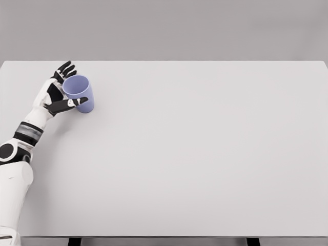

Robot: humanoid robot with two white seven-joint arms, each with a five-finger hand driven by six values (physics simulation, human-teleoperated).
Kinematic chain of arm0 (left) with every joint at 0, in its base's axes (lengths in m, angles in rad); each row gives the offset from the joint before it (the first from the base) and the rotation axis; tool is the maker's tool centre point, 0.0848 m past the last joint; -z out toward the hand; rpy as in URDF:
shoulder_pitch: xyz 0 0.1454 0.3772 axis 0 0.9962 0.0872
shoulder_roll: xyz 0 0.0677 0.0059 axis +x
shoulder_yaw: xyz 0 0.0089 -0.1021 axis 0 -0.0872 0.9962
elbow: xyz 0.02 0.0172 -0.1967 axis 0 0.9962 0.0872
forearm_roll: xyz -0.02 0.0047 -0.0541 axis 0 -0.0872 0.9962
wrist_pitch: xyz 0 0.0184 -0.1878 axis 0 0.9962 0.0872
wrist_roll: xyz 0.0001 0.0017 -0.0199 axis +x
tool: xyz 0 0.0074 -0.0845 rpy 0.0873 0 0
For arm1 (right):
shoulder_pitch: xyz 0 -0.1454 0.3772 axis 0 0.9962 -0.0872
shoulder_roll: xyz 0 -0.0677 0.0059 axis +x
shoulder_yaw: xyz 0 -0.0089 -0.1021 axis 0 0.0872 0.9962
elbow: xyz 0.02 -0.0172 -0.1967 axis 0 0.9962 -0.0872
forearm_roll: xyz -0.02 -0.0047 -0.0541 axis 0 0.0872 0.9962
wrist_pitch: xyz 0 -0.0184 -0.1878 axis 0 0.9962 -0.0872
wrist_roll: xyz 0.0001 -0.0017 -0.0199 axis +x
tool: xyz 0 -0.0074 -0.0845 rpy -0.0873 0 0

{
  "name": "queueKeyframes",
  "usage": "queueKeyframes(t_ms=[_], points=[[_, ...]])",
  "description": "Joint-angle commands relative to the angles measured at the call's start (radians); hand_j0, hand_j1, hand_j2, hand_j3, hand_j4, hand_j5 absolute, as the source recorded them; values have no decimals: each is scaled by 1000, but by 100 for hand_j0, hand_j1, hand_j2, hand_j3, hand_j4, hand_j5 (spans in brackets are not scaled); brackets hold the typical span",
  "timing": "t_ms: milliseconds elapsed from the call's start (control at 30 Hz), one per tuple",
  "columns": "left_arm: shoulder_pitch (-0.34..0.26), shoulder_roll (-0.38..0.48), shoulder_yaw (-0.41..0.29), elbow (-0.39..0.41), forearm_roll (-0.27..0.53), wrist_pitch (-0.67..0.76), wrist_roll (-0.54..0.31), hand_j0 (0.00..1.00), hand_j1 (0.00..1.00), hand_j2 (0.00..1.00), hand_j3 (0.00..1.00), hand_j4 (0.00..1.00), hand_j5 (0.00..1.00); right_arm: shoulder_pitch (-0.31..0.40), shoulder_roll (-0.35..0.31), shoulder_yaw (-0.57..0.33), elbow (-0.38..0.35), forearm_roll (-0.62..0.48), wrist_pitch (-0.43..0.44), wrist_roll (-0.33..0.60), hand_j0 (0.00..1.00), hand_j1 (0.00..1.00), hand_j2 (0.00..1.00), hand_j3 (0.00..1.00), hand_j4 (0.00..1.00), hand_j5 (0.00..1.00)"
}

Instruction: Flip the cup with left arm and place it on the table

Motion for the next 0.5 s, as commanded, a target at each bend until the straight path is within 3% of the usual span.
queueKeyframes(t_ms=[0, 467], points=[[0, 10, 0, -4, 7, -1, 0, 99, 99, 99, 99, 99, 99, 0, 0, 0, 0, 0, 0, 0, 100, 100, 100, 100, 100, 100], [49, 89, 11, -75, 17, -28, 0, 100, 100, 100, 100, 100, 100, 0, 0, 0, 0, 0, 0, 0, 100, 100, 100, 100, 100, 100]])
